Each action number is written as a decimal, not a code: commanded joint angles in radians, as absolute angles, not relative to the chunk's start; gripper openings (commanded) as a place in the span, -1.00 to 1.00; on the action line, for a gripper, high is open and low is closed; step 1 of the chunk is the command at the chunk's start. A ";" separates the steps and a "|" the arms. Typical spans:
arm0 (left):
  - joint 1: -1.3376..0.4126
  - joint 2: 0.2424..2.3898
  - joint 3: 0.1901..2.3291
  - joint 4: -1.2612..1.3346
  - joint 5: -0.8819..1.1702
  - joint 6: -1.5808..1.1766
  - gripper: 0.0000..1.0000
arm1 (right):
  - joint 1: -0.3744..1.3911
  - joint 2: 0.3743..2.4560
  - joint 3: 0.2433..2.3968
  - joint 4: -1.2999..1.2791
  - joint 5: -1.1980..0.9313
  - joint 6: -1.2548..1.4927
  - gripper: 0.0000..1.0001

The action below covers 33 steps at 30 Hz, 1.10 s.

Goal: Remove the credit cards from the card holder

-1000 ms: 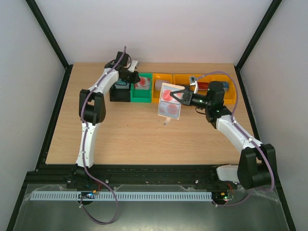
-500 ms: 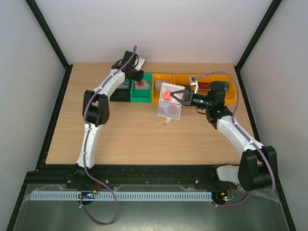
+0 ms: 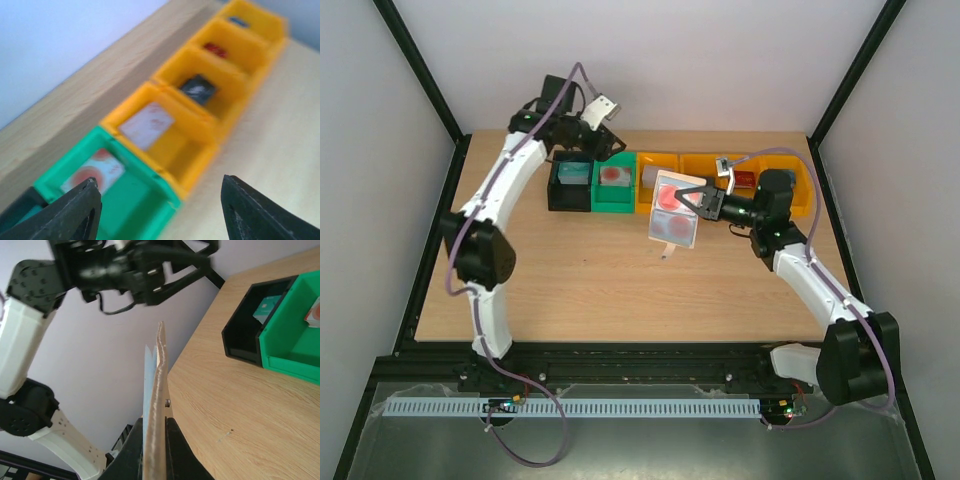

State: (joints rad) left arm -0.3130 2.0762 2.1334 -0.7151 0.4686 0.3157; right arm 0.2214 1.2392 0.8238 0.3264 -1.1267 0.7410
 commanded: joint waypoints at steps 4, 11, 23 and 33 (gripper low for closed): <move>-0.275 1.813 1.917 -0.866 0.913 0.384 0.42 | 0.216 1.167 0.834 0.408 -1.131 0.792 -0.97; -0.272 1.770 1.955 -0.965 1.019 0.255 0.20 | 0.223 1.132 0.733 0.750 -0.963 1.043 -0.97; -0.452 1.649 1.770 -0.753 1.135 -0.009 -0.05 | 0.322 1.082 0.717 0.755 -0.732 0.995 -0.97; -0.485 1.681 1.742 -0.567 1.126 -0.241 -0.12 | 0.347 1.080 0.718 0.777 -0.724 0.999 -0.97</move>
State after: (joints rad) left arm -0.4728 1.6688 1.7447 -0.6479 1.1187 -0.1440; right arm 0.3374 1.1004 0.7208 0.7067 -0.7353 1.0004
